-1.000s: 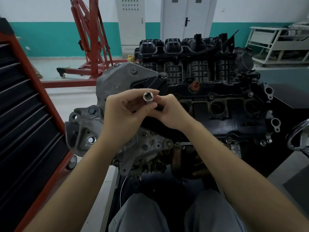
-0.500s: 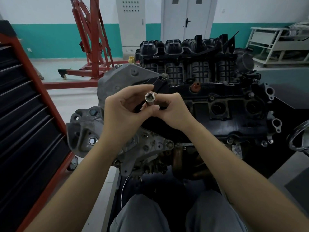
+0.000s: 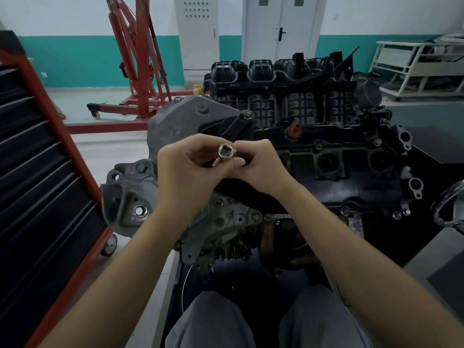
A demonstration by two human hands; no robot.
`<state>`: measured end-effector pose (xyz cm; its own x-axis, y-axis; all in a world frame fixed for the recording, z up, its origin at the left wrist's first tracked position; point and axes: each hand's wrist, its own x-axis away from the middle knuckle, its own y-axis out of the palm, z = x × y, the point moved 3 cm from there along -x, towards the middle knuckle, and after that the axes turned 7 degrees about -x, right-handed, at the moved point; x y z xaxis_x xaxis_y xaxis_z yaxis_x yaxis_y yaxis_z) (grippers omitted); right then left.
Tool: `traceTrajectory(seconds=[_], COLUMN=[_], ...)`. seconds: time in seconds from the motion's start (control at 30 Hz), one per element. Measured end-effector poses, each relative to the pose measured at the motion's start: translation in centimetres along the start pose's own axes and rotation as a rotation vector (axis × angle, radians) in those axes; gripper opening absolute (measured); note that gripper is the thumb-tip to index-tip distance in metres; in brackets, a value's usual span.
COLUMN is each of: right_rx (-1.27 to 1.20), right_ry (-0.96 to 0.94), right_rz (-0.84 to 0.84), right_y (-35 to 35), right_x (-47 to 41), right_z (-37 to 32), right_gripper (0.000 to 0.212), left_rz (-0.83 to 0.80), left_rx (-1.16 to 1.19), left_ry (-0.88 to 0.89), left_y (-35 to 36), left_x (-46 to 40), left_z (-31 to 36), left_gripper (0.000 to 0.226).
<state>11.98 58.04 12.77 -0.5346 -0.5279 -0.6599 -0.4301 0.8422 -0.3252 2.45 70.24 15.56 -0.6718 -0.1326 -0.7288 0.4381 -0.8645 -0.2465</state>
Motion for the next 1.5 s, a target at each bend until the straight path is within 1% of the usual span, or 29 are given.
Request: traceTrajectory(seconds=[0.07, 0.13, 0.2, 0.23, 0.33, 0.43, 0.5, 0.53, 0.6, 0.63, 0.73, 0.83, 0.93, 1.0, 1.07, 1.13, 1.2, 1.23, 1.33, 1.37, 1.43, 1.5], right_rx=[-0.005, -0.002, 0.002, 0.003, 0.027, -0.005, -0.014, -0.011, -0.004, -0.003, 0.018, 0.02, 0.008, 0.009, 0.015, 0.031, 0.024, 0.009, -0.019, -0.016, -0.007, 0.012], right_ry=[-0.019, -0.023, -0.007, -0.001, 0.015, 0.0, -0.006, 0.008, 0.035, 0.042, 0.056, 0.057, 0.026, 0.026, 0.044, 0.056, 0.056, 0.04, 0.008, 0.011, 0.031, 0.036], right_rz=[-0.025, -0.033, -0.008, 0.006, 0.002, -0.028, -0.059, -0.061, -0.029, -0.009, 0.016, -0.002, -0.042, -0.032, -0.007, 0.003, 0.004, -0.008, -0.045, -0.046, -0.02, 0.004], right_y=[0.18, 0.37, 0.28, 0.17, -0.01, 0.17, 0.36, 0.36, 0.21, 0.11, 0.01, 0.08, 0.37, 0.35, 0.24, 0.07, 0.04, 0.09, 0.32, 0.36, 0.3, 0.14], right_x=[0.04, 0.12, 0.17, 0.16, 0.08, 0.02, 0.1, 0.11, 0.11, 0.15, 0.12, 0.09, 0.08, 0.09, 0.16, 0.13, 0.04, 0.05, 0.19, 0.19, 0.13, 0.07], right_z=[-0.03, -0.11, -0.01, 0.11, 0.54, 0.24, -0.06, -0.08, 0.19, 0.29, 0.24, 0.21, 0.0, -0.07, 0.05, 0.32, 0.36, 0.27, -0.08, -0.14, -0.09, 0.09], right_gripper=[0.021, 0.026, 0.024, 0.021, 0.01, 0.016, 0.029, 0.03, 0.023, 0.02, 0.013, 0.019, 0.026, 0.028, 0.021, 0.011, 0.014, 0.014, 0.03, 0.032, 0.032, 0.025], left_rz=[-0.009, -0.092, -0.161, -0.166, -0.077, 0.012, -0.015, -0.05, -0.115, -0.121, -0.05, -0.015, -0.047, -0.078, -0.096, -0.046, 0.014, 0.019, -0.05, -0.073, -0.105, -0.092], left_rx=[0.049, 0.112, 0.159, 0.168, 0.075, 0.017, 0.066, 0.102, 0.153, 0.146, 0.06, 0.018, 0.086, 0.136, 0.121, 0.055, 0.027, 0.026, 0.11, 0.147, 0.175, 0.118], left_ry=[-0.007, -0.009, -0.01, -0.01, 0.028, 0.03, 0.007, 0.0, 0.007, 0.018, 0.022, 0.044, 0.025, -0.001, -0.009, 0.003, 0.014, 0.02, 0.009, -0.007, -0.023, -0.014], left_y=[0.1, 0.09, 0.05, 0.04, 0.18, 0.39, 0.38, 0.33, 0.16, 0.07, -0.13, -0.2, -0.19, -0.19, -0.08, -0.02, 0.04, 0.11, 0.29, 0.25, 0.22, 0.35], left_x=[-0.02, -0.16, -0.27, -0.29, -0.07, 0.21, 0.14, 0.09, 0.02, -0.01, -0.15, -0.11, -0.03, -0.05, -0.09, -0.11, -0.02, 0.01, 0.06, 0.03, -0.06, -0.05], left_z=[0.01, -0.06, -0.04, -0.03, 0.29, 0.43, 0.32, 0.24, 0.21, 0.2, 0.27, 0.44, 0.4, 0.28, 0.17, 0.29, 0.37, 0.47, 0.4, 0.27, 0.1, 0.15], left_gripper=[0.027, 0.033, 0.035, 0.035, 0.029, 0.029, 0.034, 0.036, 0.038, 0.038, 0.036, 0.034, 0.039, 0.041, 0.037, 0.032, 0.03, 0.031, 0.037, 0.038, 0.037, 0.031])
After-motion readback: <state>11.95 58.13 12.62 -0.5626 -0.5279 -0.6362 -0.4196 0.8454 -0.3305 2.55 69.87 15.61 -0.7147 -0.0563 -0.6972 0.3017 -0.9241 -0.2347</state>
